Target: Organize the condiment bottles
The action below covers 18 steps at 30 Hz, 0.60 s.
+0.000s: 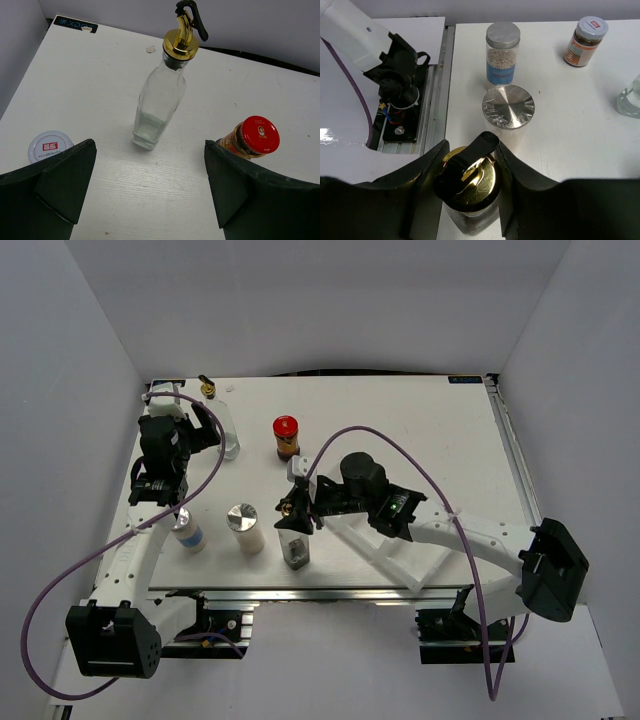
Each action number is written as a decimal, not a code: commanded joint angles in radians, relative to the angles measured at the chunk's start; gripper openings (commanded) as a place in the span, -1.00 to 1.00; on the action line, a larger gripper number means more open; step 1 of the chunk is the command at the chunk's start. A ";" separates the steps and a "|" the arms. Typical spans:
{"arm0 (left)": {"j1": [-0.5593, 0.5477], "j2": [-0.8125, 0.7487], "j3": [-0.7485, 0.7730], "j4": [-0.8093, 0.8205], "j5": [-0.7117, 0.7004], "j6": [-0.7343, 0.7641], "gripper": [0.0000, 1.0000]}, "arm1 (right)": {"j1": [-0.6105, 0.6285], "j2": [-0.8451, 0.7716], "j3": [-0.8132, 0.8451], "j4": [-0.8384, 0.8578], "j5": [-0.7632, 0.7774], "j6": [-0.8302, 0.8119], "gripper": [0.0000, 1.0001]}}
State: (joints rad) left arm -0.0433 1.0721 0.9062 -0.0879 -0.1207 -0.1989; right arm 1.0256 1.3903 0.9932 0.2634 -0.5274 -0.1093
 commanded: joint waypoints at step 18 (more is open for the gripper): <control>-0.001 -0.001 -0.009 0.019 -0.020 0.003 0.96 | -0.120 -0.067 0.398 -0.142 0.477 -0.006 -1.00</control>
State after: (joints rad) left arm -0.0433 1.0725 0.9058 -0.0814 -0.1276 -0.1989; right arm 0.9493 1.3514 1.3048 0.0612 -0.1314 -0.1005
